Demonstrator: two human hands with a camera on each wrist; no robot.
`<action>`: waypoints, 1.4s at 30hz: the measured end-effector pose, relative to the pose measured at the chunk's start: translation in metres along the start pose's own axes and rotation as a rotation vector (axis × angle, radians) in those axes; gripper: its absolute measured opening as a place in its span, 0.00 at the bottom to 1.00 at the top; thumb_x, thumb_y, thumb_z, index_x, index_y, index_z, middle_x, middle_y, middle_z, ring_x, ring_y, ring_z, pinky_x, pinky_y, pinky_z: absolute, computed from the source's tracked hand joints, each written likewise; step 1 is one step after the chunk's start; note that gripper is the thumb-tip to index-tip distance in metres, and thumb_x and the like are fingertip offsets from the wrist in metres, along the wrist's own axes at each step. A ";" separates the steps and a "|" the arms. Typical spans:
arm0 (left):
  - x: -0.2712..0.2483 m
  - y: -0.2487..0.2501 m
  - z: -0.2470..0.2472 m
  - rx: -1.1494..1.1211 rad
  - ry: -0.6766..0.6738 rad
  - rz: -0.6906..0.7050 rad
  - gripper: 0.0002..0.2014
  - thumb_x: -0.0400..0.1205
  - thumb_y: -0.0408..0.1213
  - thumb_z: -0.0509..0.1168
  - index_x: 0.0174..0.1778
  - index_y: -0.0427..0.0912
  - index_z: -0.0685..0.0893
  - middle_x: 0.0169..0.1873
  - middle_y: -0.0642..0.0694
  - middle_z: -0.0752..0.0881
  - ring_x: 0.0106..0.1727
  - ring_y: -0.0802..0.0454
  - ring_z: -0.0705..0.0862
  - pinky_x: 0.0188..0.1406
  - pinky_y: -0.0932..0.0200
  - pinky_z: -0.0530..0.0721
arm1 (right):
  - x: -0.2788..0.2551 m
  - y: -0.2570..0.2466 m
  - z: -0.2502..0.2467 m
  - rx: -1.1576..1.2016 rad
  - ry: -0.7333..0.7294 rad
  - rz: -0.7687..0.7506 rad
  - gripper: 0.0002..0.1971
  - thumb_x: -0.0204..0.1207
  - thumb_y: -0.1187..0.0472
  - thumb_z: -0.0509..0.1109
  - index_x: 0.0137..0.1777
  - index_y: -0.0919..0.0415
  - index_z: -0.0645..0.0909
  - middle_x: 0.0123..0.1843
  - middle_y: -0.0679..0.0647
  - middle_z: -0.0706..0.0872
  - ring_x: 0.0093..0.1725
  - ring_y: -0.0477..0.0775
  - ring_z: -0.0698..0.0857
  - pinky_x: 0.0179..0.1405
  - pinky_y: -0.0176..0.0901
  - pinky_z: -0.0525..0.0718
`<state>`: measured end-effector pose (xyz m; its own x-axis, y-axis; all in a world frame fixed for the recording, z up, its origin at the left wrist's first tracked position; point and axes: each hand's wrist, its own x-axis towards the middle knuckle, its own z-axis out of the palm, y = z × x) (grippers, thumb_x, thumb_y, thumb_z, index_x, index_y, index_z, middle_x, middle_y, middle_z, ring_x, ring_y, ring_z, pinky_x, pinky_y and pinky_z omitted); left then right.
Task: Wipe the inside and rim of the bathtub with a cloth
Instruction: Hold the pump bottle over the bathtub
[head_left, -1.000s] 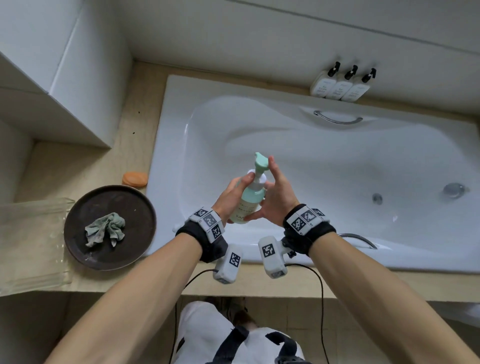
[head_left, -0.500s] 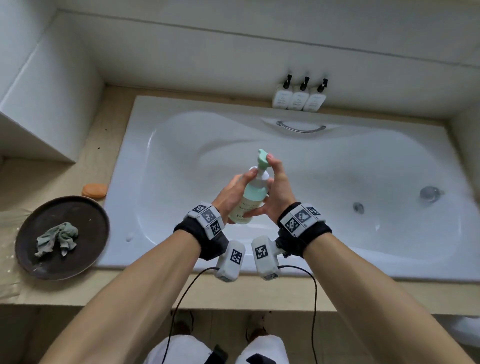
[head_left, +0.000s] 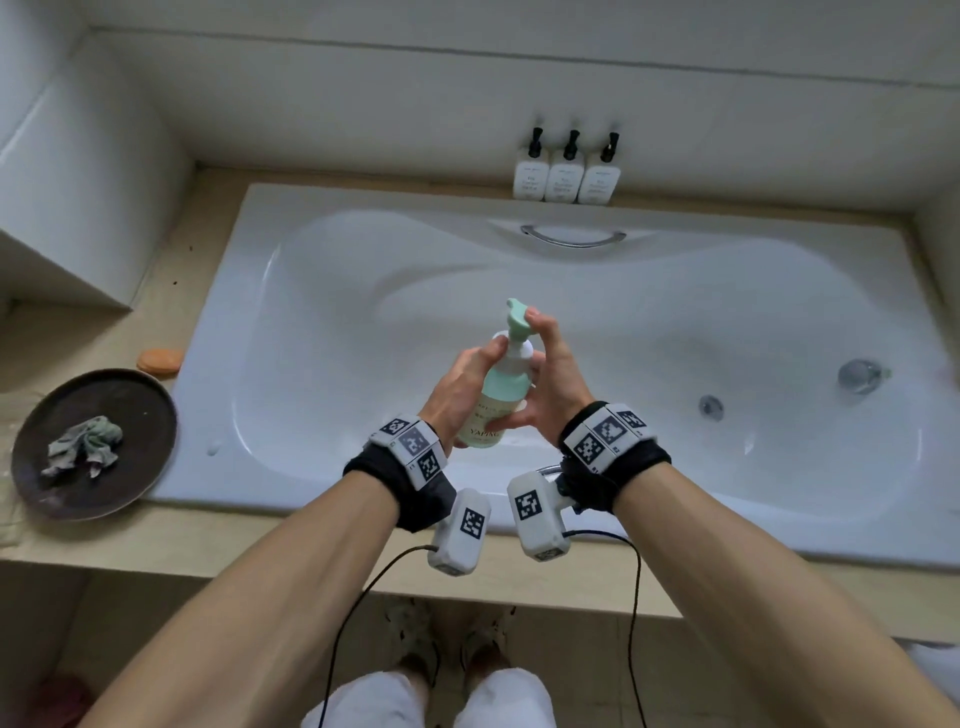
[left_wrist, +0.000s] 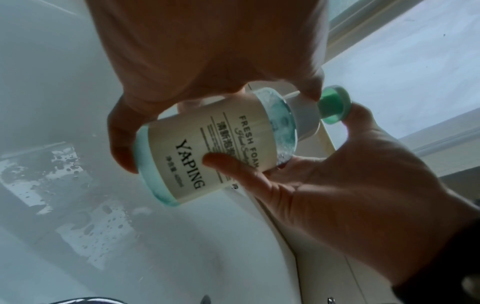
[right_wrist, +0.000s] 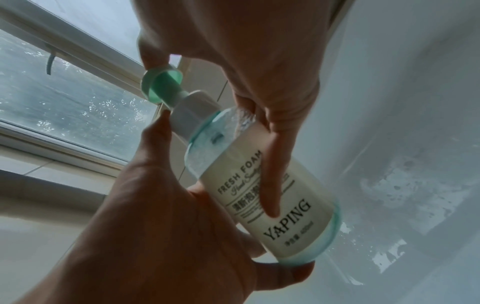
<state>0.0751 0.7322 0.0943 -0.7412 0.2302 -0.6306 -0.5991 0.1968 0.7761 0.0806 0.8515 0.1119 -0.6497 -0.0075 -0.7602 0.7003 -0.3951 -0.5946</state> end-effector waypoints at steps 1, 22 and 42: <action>-0.002 0.001 0.003 -0.003 -0.002 0.005 0.24 0.82 0.65 0.55 0.64 0.53 0.76 0.48 0.49 0.88 0.42 0.53 0.88 0.34 0.57 0.83 | -0.002 0.000 -0.005 0.015 -0.016 0.006 0.35 0.72 0.34 0.66 0.68 0.63 0.81 0.57 0.58 0.85 0.61 0.64 0.83 0.63 0.77 0.78; 0.022 -0.001 0.021 0.027 -0.063 -0.048 0.43 0.60 0.82 0.59 0.63 0.55 0.76 0.50 0.44 0.91 0.44 0.46 0.92 0.35 0.56 0.84 | 0.000 -0.002 -0.014 0.169 0.093 0.047 0.36 0.70 0.29 0.64 0.58 0.64 0.82 0.52 0.63 0.85 0.56 0.67 0.85 0.64 0.78 0.75; 0.064 0.010 0.003 0.001 -0.282 -0.117 0.35 0.78 0.69 0.57 0.70 0.44 0.73 0.50 0.41 0.92 0.30 0.56 0.91 0.13 0.69 0.79 | 0.028 -0.009 -0.005 0.147 0.214 0.058 0.45 0.61 0.25 0.71 0.69 0.60 0.79 0.67 0.64 0.81 0.66 0.69 0.82 0.59 0.81 0.78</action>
<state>0.0225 0.7520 0.0610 -0.5536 0.4615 -0.6932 -0.6752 0.2385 0.6980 0.0579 0.8596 0.0946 -0.5217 0.1543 -0.8391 0.6735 -0.5293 -0.5161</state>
